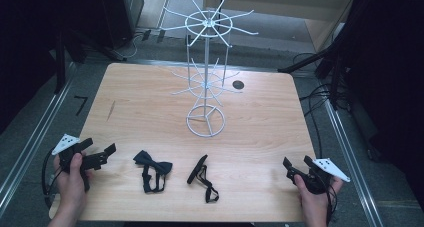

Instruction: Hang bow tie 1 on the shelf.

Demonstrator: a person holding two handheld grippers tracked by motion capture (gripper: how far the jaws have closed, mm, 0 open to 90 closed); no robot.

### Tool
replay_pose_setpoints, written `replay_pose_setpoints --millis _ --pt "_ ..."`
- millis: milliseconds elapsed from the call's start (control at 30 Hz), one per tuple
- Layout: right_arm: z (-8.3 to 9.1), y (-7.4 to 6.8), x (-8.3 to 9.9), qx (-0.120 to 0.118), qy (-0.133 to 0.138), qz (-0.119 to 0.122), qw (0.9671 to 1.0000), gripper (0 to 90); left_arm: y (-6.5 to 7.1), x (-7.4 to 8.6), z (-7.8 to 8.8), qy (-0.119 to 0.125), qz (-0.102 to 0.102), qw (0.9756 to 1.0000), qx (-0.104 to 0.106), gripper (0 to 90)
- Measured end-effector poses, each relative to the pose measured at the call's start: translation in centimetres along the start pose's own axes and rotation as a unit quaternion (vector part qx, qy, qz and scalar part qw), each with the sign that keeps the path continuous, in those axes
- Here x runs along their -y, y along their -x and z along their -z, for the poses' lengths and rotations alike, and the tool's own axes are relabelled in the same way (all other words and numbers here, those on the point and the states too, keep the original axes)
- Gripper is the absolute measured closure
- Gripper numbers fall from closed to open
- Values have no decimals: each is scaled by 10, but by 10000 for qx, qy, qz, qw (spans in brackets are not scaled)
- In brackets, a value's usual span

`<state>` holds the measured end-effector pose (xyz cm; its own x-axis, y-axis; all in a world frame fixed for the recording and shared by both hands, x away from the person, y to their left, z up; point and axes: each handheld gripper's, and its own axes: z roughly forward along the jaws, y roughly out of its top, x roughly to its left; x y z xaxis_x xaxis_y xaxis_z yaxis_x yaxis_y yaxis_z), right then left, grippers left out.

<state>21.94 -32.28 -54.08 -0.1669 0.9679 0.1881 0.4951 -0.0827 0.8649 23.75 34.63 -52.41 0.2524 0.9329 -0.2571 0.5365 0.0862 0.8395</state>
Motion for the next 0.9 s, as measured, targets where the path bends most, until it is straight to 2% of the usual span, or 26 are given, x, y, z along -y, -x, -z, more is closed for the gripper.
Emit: replay_pose_setpoints --millis 167,400,667,900 --pt "3 -19 -6 -202 164 86 9996 188 0 -1 -1 -51 -23 10000 5 0" --pt "2 -42 -9 -356 152 225 9990 209 1 0 0 -21 -34 10000 -1 0" --pt "3 -60 -10 -543 164 243 9981 219 0 0 -1 -50 -3 10000 26 0" --pt "1 -72 -10 -691 140 303 9971 263 0 0 -1 -49 2 10000 21 0"
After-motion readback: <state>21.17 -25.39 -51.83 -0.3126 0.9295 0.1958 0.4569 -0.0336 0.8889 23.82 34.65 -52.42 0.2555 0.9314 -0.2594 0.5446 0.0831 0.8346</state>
